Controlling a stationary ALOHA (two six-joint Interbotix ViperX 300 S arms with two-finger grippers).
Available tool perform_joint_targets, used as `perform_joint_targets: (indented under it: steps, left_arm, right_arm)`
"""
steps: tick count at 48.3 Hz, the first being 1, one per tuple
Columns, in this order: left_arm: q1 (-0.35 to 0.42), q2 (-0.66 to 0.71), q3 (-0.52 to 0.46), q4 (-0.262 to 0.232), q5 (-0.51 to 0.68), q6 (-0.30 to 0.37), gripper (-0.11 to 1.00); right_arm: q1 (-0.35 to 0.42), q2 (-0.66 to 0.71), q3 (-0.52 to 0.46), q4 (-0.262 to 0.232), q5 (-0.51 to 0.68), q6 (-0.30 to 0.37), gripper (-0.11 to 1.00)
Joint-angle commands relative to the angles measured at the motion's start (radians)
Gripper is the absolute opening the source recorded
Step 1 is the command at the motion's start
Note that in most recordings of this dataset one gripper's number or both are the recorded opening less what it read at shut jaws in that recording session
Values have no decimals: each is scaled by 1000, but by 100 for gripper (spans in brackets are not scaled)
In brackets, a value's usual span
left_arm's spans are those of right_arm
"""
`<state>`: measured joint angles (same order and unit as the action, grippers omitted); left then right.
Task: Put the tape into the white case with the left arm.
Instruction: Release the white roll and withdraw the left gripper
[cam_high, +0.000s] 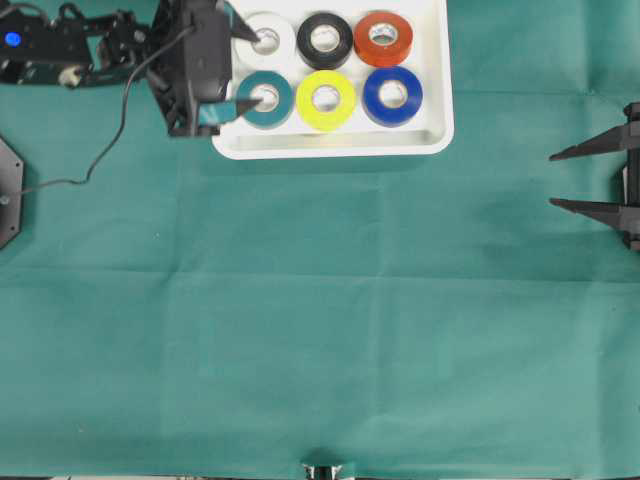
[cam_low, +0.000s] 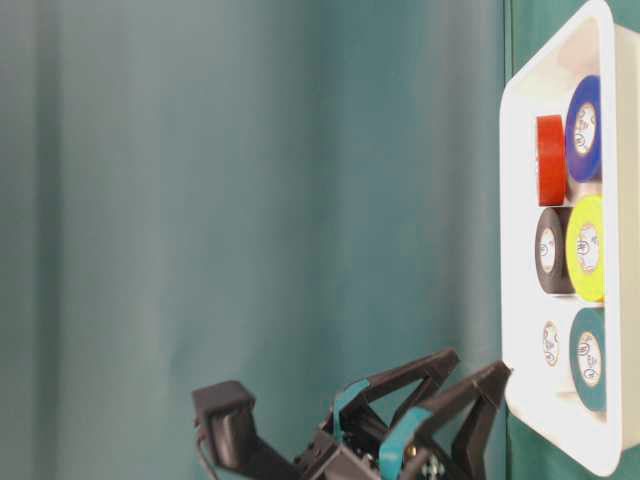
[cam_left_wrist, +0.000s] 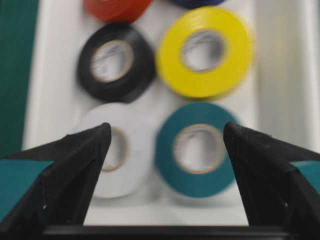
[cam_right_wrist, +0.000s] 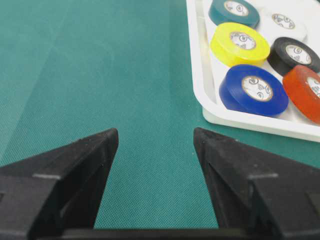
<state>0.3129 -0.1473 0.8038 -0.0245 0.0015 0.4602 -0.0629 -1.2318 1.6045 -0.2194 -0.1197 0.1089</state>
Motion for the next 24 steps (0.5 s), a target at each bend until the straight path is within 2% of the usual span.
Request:
perform_joint_targets:
  steps: [1,10,24]
  left_arm:
    - [-44,-37,5,-2,-6,-2,94]
    - [-149,-69,38,-3,-6,-28,94]
    - [-288,-92,71,-3,-6,-183,94]
  right_arm:
    - [0,6,-11,0,-6,2,99]
    - [-2,6,-12,0,-6,2,99]
    - [0,6,-11,0,-6,2,99]
